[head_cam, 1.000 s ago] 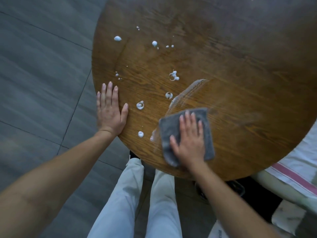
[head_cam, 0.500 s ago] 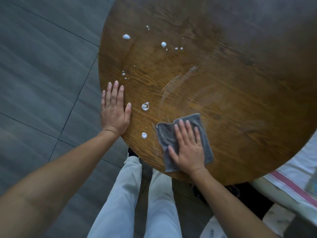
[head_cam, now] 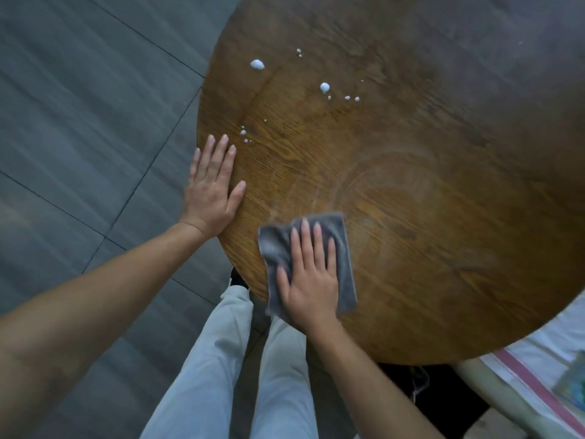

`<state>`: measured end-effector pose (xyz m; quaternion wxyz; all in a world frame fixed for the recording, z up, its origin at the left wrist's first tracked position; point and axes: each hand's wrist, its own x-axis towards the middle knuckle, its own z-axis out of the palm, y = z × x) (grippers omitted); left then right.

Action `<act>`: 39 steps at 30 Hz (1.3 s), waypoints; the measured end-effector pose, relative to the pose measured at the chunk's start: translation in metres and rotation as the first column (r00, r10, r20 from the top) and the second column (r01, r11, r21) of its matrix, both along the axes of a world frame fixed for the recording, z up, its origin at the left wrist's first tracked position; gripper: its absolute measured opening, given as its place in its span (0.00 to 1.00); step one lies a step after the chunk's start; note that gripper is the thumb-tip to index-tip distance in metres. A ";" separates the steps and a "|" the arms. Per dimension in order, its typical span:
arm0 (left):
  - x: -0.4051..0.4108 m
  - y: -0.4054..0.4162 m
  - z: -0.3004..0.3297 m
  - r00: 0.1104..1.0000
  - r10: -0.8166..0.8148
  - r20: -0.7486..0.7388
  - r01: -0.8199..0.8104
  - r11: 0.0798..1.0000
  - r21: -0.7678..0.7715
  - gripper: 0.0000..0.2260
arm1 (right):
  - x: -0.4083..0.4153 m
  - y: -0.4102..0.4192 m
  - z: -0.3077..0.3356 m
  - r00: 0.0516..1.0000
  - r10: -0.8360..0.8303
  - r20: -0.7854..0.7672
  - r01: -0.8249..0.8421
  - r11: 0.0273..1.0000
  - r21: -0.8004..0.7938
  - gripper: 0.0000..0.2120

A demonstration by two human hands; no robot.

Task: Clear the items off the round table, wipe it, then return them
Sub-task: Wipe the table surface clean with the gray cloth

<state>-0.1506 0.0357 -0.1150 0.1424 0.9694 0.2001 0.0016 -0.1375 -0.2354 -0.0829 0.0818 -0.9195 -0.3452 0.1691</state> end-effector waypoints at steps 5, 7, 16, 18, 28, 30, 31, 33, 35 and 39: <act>0.016 0.010 0.001 0.998 0.043 -0.047 -0.042 0.999 0.008 0.32 | 0.071 -0.017 -0.008 0.982 -0.181 0.060 0.186 0.977 -0.105 0.38; 0.014 0.010 0.000 0.998 0.039 -0.046 -0.039 0.999 0.001 0.31 | 0.140 0.021 -0.013 0.913 -0.389 0.123 0.398 0.916 -0.051 0.39; 0.012 0.010 -0.002 0.999 0.050 -0.013 -0.051 0.997 -0.051 0.28 | -0.027 0.027 -0.006 1.000 0.016 0.021 -0.016 1.000 0.018 0.36; 0.012 0.010 -0.001 0.998 0.058 -0.013 -0.059 0.996 -0.060 0.28 | -0.030 -0.014 -0.008 0.996 0.086 0.000 -0.086 0.996 -0.010 0.37; 0.013 0.010 -0.002 0.998 0.064 0.011 -0.063 0.995 -0.083 0.28 | 0.193 0.045 -0.011 0.853 -0.509 0.115 0.516 0.856 -0.033 0.37; 0.013 0.010 -0.002 0.998 0.069 0.005 -0.068 0.995 -0.077 0.29 | 0.130 0.065 -0.009 0.948 -0.300 0.109 0.305 0.952 -0.030 0.36; 0.013 0.011 -0.002 0.998 0.069 0.001 -0.069 0.994 -0.079 0.29 | 0.090 0.065 -0.007 0.982 -0.173 0.078 0.176 0.984 -0.026 0.36; 0.012 0.011 -0.003 0.998 0.063 -0.001 -0.062 0.995 -0.081 0.29 | 0.018 0.044 -0.003 0.999 0.042 0.003 -0.042 0.999 0.003 0.35; 0.013 0.010 0.000 0.998 0.062 -0.009 -0.062 0.996 -0.066 0.29 | -0.007 0.017 -0.005 0.990 0.141 -0.019 -0.140 0.989 0.056 0.36; 0.015 0.007 0.007 0.994 0.078 -0.078 -0.082 0.995 -0.054 0.30 | 0.052 -0.021 -0.010 1.000 -0.017 0.019 0.018 0.996 -0.082 0.39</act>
